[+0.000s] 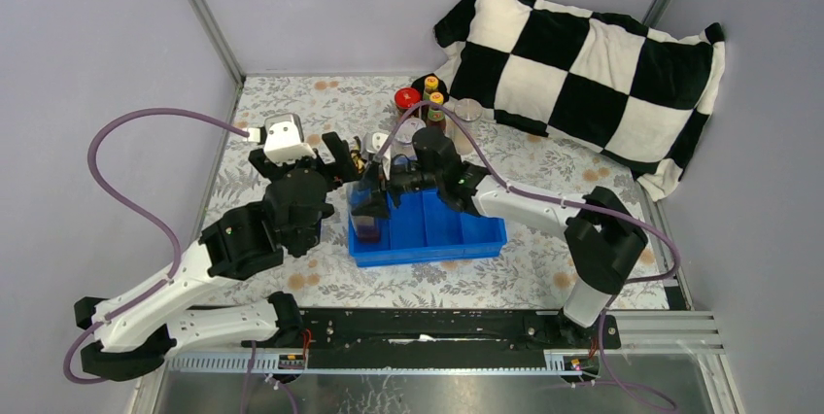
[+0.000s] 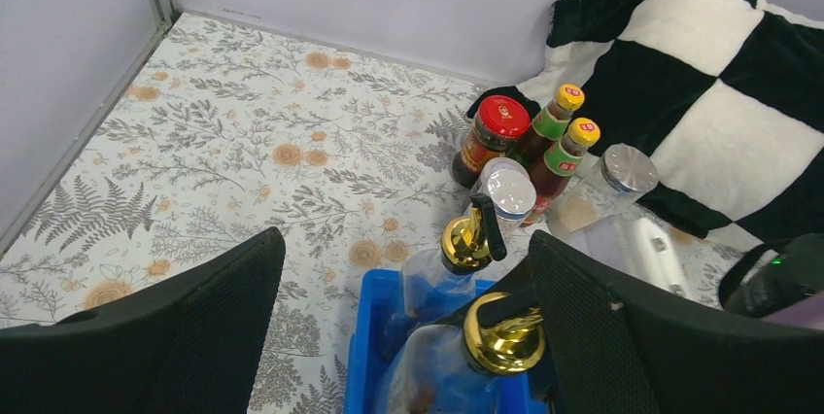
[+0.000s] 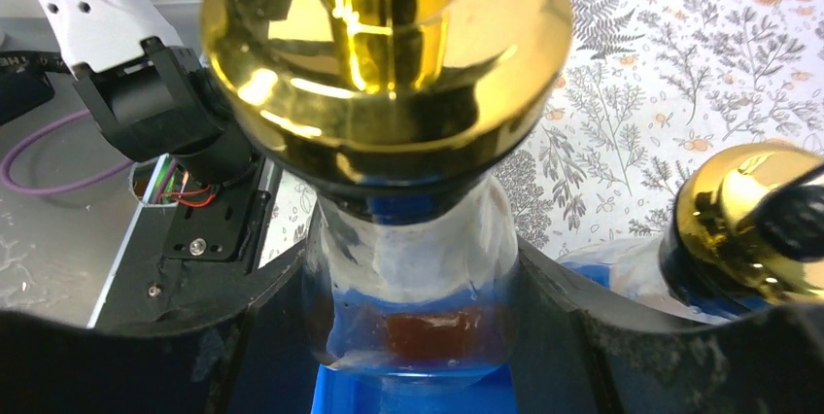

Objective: Organize the condiment bottles
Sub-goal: Place the bottle in the storage box.

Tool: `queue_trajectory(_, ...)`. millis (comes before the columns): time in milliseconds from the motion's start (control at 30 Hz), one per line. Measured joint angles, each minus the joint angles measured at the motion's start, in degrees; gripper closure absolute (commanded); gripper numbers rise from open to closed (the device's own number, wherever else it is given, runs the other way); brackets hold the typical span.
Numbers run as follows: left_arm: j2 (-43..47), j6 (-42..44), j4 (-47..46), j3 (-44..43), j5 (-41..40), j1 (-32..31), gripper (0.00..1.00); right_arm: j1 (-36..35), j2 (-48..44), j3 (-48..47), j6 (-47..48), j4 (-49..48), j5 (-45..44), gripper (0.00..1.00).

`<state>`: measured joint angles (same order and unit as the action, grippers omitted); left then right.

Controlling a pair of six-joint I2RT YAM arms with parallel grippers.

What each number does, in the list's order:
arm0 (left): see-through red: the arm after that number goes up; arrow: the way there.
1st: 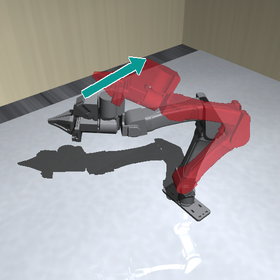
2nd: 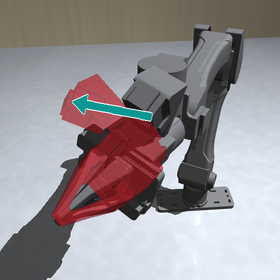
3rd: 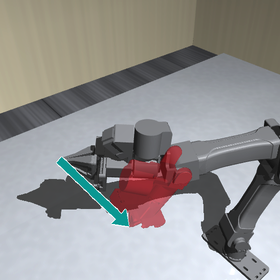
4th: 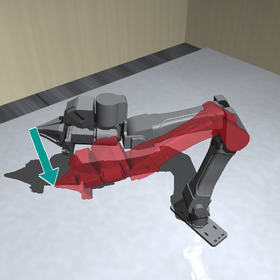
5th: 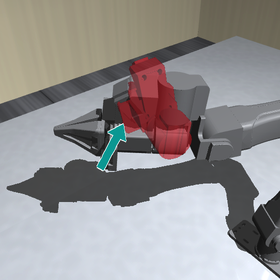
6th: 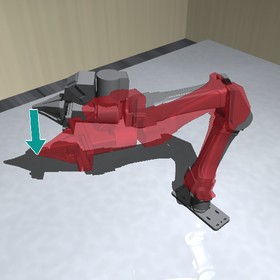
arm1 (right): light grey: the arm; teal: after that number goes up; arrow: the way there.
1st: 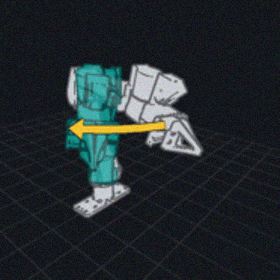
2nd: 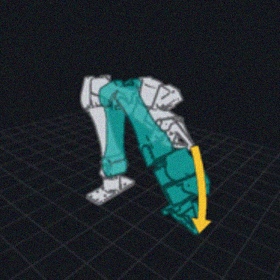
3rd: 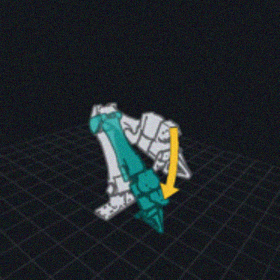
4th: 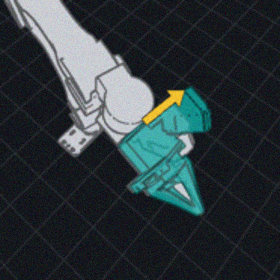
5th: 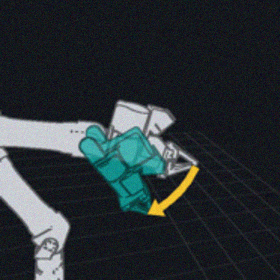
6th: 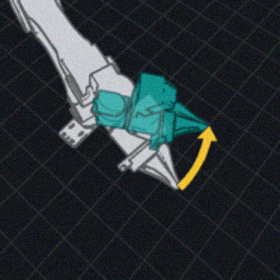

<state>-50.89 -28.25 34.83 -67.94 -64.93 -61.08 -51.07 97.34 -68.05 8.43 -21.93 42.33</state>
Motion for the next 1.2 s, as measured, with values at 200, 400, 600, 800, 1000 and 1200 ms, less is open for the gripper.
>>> queue_trajectory(200,0.5,0.6,-1.8,1.3,0.4,0.0,0.01,0.0,3.0,0.4,0.5,-1.1,0.0,0.72)
queue_trajectory(400,1.0,0.7,-2.3,1.6,0.7,0.0,0.01,0.0,3.2,4.2,-0.3,-4.1,-1.4,0.6)
queue_trajectory(600,1.7,0.8,-2.5,2.0,0.9,0.0,0.01,0.0,3.3,6.3,-2.3,-6.3,-2.4,0.44)
queue_trajectory(800,2.0,0.8,-2.7,2.4,0.9,0.0,0.01,0.0,3.4,6.3,-3.8,-8.3,-2.3,0.21)
queue_trajectory(1000,2.1,0.8,-2.7,2.5,0.9,0.0,0.01,0.0,3.4,6.3,-4.7,-10.5,-2.2,0.14)
queue_trajectory(1200,2.6,0.8,-2.7,2.5,0.8,0.0,0.01,0.0,3.0,6.3,-4.8,-9.1,-2.4,0.12)
